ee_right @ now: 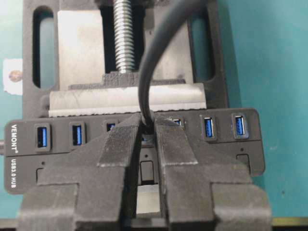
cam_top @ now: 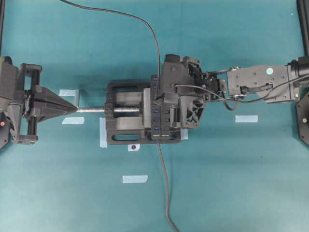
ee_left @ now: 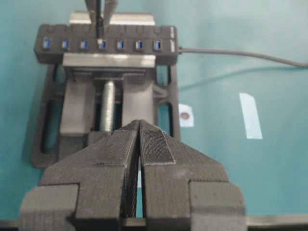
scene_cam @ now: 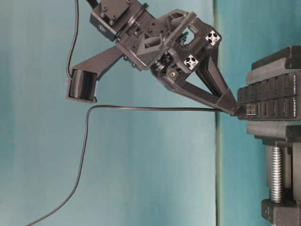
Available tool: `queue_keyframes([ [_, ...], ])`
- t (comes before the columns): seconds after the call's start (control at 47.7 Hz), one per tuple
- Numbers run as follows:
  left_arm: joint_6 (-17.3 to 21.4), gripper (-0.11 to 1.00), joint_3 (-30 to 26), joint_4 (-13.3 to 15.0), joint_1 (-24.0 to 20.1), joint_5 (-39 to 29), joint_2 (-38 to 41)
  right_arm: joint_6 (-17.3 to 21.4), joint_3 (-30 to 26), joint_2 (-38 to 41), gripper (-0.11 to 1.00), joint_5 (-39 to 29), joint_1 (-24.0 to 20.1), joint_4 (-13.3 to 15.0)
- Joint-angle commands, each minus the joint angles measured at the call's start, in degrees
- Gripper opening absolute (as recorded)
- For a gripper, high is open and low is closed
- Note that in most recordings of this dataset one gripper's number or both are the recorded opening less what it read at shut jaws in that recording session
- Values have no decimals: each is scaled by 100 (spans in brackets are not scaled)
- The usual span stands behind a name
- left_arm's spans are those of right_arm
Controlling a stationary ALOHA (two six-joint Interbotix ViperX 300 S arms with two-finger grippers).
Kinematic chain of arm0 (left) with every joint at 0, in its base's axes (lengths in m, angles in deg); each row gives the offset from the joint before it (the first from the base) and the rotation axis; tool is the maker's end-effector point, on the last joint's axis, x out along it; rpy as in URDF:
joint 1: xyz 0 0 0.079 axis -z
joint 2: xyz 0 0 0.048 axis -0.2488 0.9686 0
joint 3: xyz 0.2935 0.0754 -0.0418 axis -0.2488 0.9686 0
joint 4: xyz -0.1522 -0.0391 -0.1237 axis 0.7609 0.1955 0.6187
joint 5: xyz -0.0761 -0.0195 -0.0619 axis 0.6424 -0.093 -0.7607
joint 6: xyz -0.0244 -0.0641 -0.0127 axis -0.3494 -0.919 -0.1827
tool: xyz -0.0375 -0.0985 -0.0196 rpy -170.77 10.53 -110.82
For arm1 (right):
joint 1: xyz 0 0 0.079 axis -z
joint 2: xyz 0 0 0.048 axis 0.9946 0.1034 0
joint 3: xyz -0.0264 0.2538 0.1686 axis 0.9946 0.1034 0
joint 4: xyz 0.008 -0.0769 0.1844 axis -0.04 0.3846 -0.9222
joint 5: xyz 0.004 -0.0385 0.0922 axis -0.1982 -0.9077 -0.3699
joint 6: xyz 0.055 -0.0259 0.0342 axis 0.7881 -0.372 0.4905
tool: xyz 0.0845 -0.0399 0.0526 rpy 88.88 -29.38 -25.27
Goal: Insert the USB into the center port of the fixed hub
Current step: 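Push the plug down into the center port with the right gripper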
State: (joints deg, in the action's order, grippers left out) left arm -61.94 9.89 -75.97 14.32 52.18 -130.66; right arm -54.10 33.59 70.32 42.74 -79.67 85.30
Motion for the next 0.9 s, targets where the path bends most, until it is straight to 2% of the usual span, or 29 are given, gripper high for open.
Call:
queue_keyframes([
  [0.0,-9,0,-123,0,-9,44,0,35,-26,-62,8,9,-62,-9],
  [0.88,-26,0,-149,-9,-9,53,0,53,9,79,8,193,9,0],
])
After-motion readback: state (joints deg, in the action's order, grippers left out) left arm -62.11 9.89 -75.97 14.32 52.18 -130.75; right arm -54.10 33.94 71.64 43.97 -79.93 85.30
